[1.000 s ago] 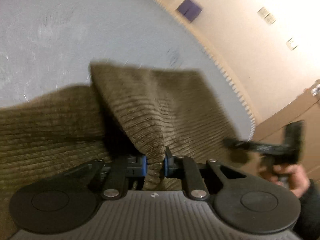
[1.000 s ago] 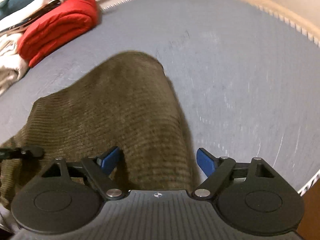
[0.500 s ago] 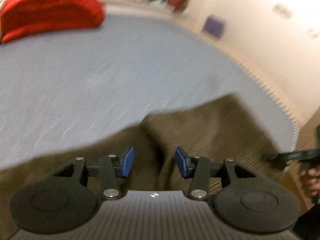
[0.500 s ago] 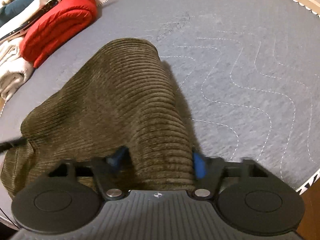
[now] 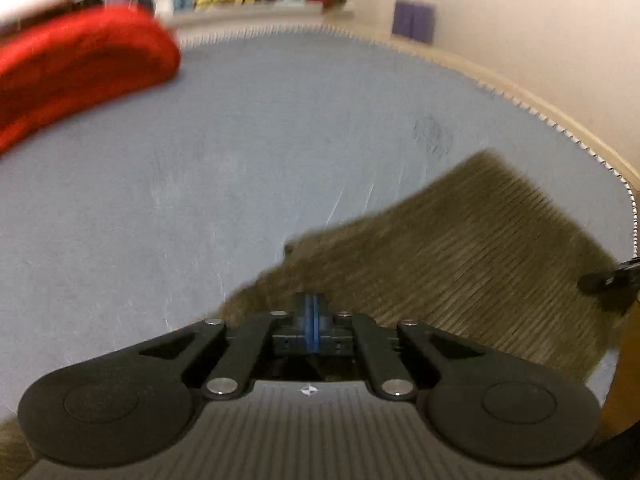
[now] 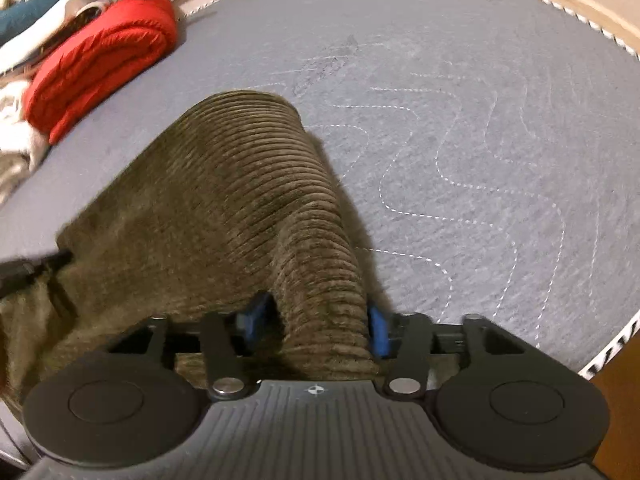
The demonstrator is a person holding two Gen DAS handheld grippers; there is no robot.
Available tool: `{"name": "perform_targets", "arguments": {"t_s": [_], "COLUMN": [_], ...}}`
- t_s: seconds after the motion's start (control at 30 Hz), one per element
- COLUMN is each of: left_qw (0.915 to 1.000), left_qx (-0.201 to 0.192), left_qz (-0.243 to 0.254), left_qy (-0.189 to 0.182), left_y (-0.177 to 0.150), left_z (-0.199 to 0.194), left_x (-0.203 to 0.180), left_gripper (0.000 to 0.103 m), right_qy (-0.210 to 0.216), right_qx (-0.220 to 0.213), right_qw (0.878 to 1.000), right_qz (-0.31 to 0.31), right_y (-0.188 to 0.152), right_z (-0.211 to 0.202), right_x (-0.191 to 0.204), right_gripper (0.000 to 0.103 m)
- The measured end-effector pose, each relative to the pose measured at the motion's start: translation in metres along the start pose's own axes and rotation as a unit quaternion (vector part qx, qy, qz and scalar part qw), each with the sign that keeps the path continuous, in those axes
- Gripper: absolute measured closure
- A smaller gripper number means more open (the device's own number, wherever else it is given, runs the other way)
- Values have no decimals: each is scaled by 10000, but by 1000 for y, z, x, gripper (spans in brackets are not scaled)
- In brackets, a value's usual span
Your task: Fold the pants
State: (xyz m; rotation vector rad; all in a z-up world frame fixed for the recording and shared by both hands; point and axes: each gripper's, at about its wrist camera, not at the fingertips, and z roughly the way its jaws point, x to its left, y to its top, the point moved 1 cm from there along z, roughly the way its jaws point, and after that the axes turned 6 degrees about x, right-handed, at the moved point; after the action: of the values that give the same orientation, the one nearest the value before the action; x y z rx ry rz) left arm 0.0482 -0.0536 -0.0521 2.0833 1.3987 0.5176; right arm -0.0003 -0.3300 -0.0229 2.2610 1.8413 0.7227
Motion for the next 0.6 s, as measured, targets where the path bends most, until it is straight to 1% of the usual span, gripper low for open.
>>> {"name": "perform_targets", "arguments": {"t_s": [0.03,0.07,0.1,0.13,0.17,0.2,0.23,0.27,0.3,0.33,0.37,0.4,0.43,0.47,0.5,0.53,0.57,0.6], "left_qw": [9996,9986,9974,9965,9958,9951,9933,9921,9932,9935,9937,9938,9921,9883,9826,9741,9683,9651], "left_qx": [-130,-134,-52,86,279,532,880,1035,974,972,927,812,719,726,822,1091,1344,1407], "left_qz": [81,127,185,267,372,484,604,646,545,436,394,417,489,581,716,986,1300,1581], "left_qy": [-241,-488,-691,-782,-788,-681,-442,-288,-339,-410,-494,-636,-904,-1209,-1504,-1718,-1657,-1543], "left_y": [0,-1,-3,-8,-14,-20,-27,-34,-38,-36,-34,-32,-31,-33,-39,-48,-58,-69], "left_z": [-12,-18,-22,-21,-15,-10,6,15,16,12,5,-3,-14,-20,-23,-20,-16,-18], "left_x": [-5,-8,-11,-15,-18,-23,-26,-24,-21,-20,-19,-20,-25,-27,-30,-38,-46,-54], "left_gripper": [100,100,100,100,99,99,99,98,98,98,98,96,96,96,93,92,92,91], "right_qy": [-21,8,54,89,119,150,165,190,305,322,347,362,346,302,280,280,265,218], "right_qx": [-26,-32,-4,39,76,105,127,146,148,107,47,-18,-89,-149,-160,-135,-80,-29], "right_qw": [10000,10000,10000,9999,9997,9996,9995,9994,9991,9990,9988,9985,9984,9986,9987,9986,9984,9984], "right_qz": [-9,28,74,122,176,223,242,233,239,280,342,411,444,420,392,422,491,517], "right_y": [-1,-1,-2,-2,-3,-4,-6,-6,-5,-4,-2,0,2,4,5,4,3,1], "right_z": [-2,-3,-2,-1,0,1,0,0,-1,-4,-9,-14,-20,-24,-26,-25,-22,-19], "right_x": [-2,-4,-7,-9,-12,-13,-14,-14,-14,-15,-16,-17,-18,-19,-19,-20,-23,-23], "right_gripper": [38,35,35,35,35,35,35,43,57,60,67,69,70,70,70,70,69,67]}}
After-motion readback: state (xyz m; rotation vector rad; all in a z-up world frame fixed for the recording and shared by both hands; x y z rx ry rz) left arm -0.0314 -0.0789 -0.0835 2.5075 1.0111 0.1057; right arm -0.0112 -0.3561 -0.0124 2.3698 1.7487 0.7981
